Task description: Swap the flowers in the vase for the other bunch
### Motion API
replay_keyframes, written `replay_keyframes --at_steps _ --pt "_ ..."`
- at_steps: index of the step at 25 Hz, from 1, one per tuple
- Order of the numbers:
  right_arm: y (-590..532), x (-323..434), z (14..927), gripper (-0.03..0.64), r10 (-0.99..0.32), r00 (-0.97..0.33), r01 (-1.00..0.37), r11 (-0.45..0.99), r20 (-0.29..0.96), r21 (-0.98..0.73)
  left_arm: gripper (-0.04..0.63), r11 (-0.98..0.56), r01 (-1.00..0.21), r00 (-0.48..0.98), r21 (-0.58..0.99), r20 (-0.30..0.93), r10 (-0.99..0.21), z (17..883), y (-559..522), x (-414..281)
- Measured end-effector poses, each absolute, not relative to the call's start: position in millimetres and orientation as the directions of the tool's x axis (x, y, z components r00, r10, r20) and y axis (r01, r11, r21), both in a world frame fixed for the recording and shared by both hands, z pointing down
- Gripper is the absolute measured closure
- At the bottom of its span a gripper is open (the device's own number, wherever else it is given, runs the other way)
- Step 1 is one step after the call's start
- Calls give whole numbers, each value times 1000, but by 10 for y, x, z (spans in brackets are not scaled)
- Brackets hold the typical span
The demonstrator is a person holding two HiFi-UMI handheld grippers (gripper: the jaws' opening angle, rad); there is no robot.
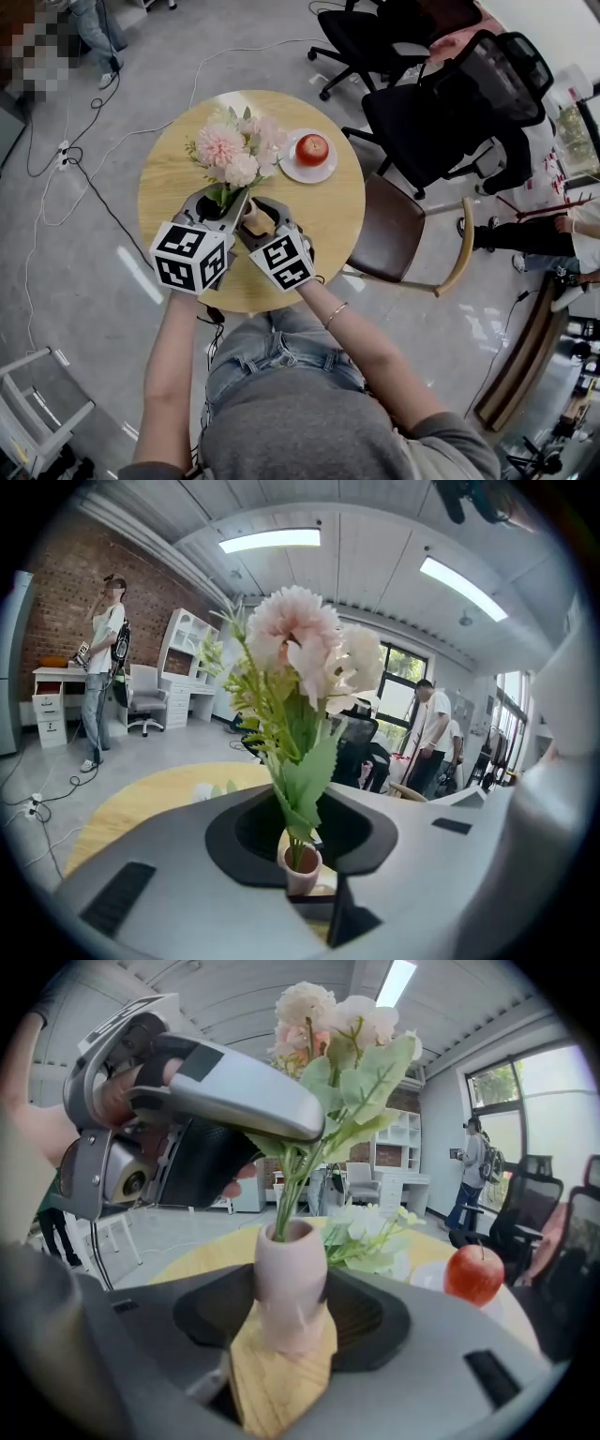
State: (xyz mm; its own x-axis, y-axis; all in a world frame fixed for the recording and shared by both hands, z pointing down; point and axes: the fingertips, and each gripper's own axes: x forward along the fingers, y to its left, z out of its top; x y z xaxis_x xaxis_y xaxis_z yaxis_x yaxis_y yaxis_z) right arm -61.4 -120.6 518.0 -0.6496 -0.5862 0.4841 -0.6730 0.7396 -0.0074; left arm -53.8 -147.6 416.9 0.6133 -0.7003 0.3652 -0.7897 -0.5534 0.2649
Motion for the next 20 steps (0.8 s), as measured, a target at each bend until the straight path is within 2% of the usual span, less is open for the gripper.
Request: replay_keyframes --at_steps 20 --pt "-1205 -623 5192 368 -582 -650 -670 742 489 -7 423 -536 -812 578 232 447 -683 4378 -1254 -585"
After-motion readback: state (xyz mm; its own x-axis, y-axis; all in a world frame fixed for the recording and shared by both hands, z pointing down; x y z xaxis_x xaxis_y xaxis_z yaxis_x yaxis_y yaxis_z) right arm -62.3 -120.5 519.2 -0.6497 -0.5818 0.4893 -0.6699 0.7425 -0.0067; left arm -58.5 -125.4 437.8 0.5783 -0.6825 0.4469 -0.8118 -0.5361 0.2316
